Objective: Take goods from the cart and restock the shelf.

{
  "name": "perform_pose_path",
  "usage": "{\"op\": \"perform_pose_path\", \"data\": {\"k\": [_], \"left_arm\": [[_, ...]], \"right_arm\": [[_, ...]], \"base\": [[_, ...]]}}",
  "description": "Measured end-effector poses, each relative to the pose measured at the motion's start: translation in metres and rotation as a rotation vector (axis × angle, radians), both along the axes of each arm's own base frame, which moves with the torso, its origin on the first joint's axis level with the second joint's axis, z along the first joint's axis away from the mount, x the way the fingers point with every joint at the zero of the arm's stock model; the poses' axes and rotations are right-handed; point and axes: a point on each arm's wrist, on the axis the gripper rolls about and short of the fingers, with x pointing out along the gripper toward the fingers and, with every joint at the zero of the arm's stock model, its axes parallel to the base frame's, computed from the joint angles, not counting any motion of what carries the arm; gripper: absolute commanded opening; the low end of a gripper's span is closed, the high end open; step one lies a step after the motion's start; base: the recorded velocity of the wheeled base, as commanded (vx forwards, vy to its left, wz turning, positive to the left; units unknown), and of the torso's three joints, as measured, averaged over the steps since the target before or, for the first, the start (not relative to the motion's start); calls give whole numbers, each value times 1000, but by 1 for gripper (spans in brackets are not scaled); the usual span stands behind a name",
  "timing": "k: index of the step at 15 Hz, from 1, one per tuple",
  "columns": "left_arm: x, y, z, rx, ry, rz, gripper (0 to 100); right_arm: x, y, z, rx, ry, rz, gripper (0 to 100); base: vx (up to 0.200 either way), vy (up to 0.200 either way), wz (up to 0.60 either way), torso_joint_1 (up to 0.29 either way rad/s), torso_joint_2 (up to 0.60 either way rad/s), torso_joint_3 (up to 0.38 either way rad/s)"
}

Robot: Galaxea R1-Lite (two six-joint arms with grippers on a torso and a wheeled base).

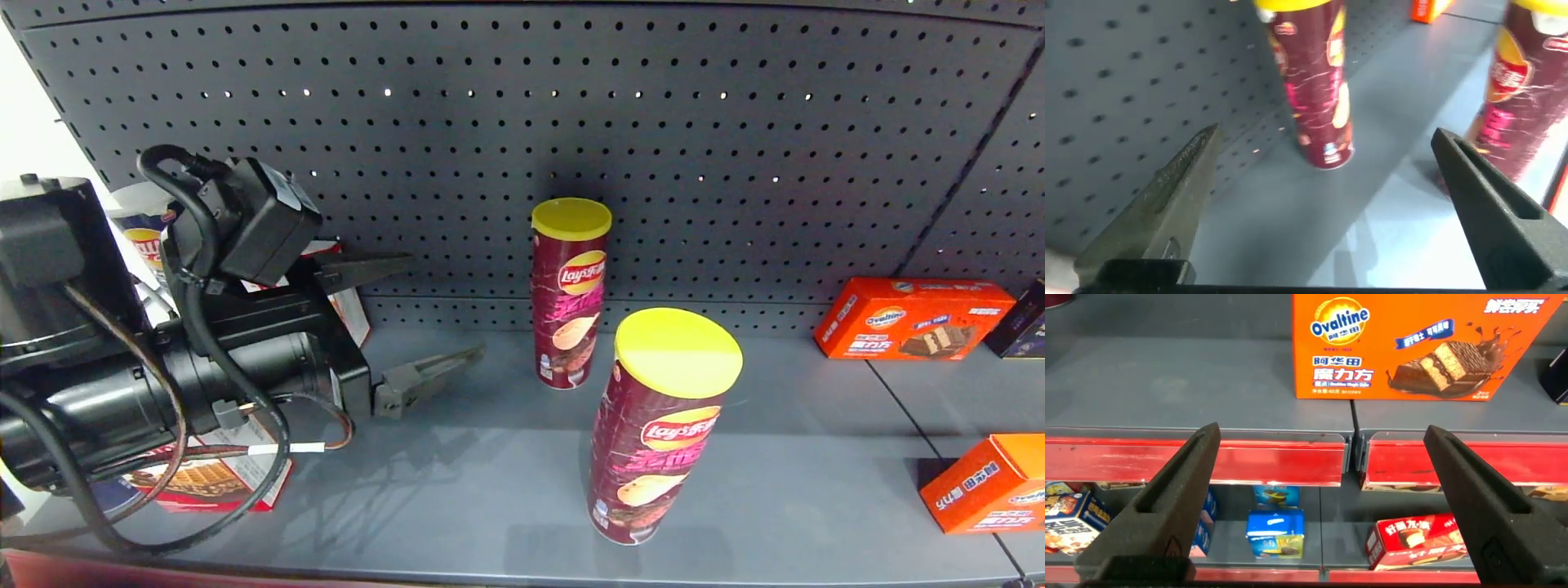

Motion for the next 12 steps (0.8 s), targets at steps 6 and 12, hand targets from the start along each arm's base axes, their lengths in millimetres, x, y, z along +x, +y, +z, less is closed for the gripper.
{"op": "perform_pose_path", "data": {"k": [6, 12], "left_arm": [[7, -26, -14, 51, 36, 146, 100], [64, -73, -38, 95, 55, 236, 100]], "right_arm": [[0, 0, 0, 0, 0, 0, 100], [0, 0, 0, 0, 0, 0, 100]], "base": [[0, 0, 0, 0, 0, 0], [0, 0, 0, 0, 0, 0]]}}
